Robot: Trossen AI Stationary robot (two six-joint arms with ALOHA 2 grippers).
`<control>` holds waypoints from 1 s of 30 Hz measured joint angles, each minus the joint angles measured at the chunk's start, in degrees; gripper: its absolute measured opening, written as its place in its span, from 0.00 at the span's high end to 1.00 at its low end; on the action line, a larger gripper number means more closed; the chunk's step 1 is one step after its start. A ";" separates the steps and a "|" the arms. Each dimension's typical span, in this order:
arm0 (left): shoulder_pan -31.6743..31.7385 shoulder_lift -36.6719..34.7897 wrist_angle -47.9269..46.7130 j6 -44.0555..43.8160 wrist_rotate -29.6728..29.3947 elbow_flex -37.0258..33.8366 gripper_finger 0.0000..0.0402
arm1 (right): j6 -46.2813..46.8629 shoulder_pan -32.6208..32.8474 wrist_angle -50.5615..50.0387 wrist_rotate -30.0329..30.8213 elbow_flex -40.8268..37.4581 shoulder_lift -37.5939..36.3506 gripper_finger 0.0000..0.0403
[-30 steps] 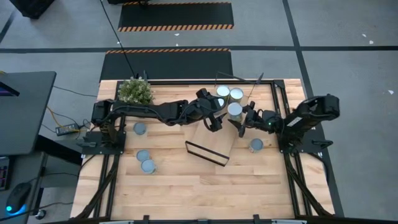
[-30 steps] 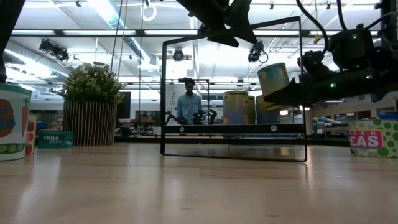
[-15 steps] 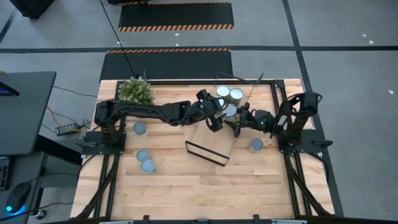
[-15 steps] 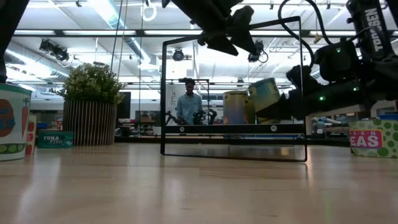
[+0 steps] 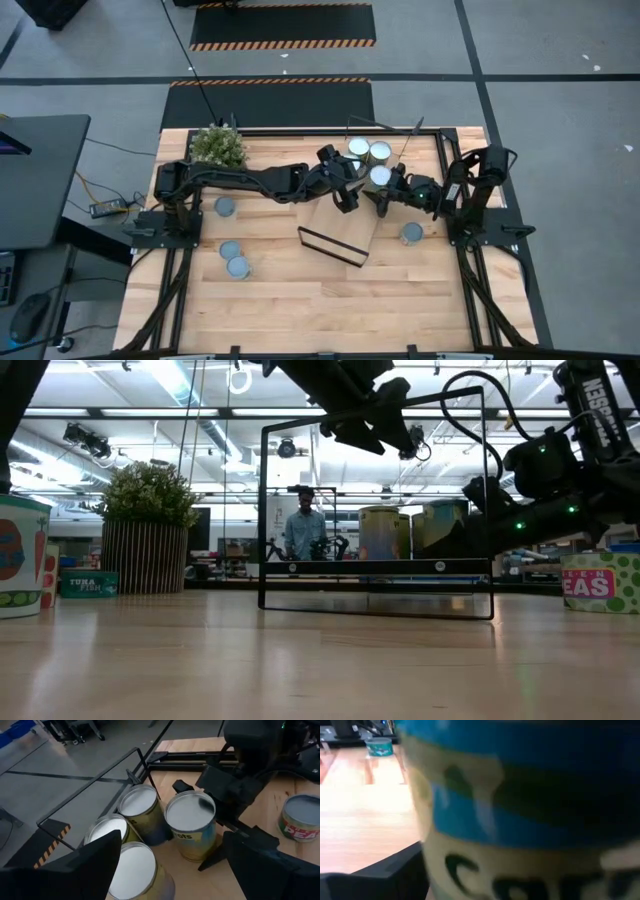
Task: Pick and place cans onto a shelf
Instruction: Put the canned carrots on the shelf
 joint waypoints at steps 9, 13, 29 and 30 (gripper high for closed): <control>0.00 -0.07 0.09 0.24 0.02 0.00 0.12 | -0.29 0.73 0.41 1.24 -0.57 0.00 0.07; -0.07 -0.09 -0.14 0.25 0.02 0.00 0.12 | -0.58 1.16 1.10 1.26 -0.57 -0.02 0.07; -0.07 -0.15 -2.84 -2.78 3.91 0.00 0.12 | -2.30 1.14 3.10 1.27 -0.50 -0.04 0.07; -0.07 -0.15 -3.51 -3.04 4.13 0.00 0.12 | -2.47 1.14 3.10 1.27 -0.50 -0.04 0.07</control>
